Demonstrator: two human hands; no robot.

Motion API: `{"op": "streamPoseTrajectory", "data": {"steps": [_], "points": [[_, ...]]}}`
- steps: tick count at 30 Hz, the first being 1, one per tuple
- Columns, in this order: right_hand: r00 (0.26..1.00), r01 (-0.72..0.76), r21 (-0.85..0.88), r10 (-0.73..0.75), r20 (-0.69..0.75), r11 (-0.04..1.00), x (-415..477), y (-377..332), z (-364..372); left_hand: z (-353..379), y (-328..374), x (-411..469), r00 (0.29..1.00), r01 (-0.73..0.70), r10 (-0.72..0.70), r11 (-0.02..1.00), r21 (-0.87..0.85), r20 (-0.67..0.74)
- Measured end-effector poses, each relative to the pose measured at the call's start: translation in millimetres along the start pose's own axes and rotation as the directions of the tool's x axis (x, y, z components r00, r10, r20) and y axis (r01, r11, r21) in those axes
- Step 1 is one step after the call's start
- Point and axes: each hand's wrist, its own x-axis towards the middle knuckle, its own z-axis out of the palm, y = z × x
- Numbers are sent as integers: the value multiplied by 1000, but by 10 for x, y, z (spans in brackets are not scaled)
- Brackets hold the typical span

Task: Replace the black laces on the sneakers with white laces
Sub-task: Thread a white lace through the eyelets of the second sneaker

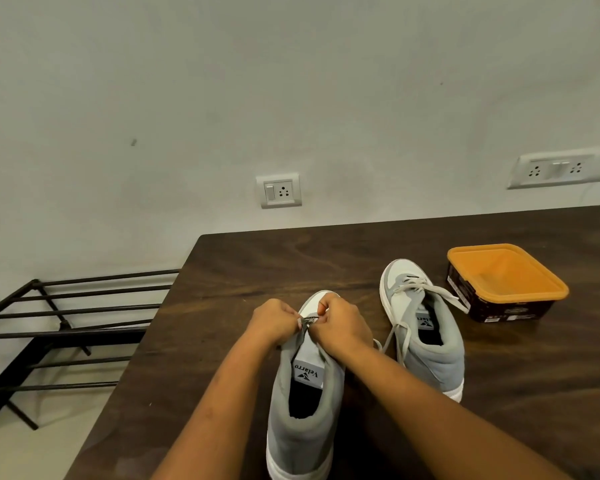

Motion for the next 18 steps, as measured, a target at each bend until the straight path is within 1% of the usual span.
{"op": "streamPoseTrajectory", "data": {"steps": [3,6,9,11,14,18], "points": [[998,8,-25,-10,-60,1000,-56,-3,20,0,10,1,1000,-14,13,999,45,11],[997,-20,-5,19,-80,1000,-71,4,52,-2,18,-2,999,-30,29,997,70,25],[995,-24,31,27,-91,999,-38,23,91,-37,14,-22,998,-16,16,1000,7,55],[995,1,-8,-2,-95,1000,-29,27,107,-57,11,-33,996,-6,8,1000,-26,85],[995,41,-84,-48,-88,996,-35,22,92,-62,4,-37,994,-12,15,1000,-23,113],[996,40,-53,-44,-75,998,9,56,91,-77,-24,-15,991,2,4,999,-40,134]]}}
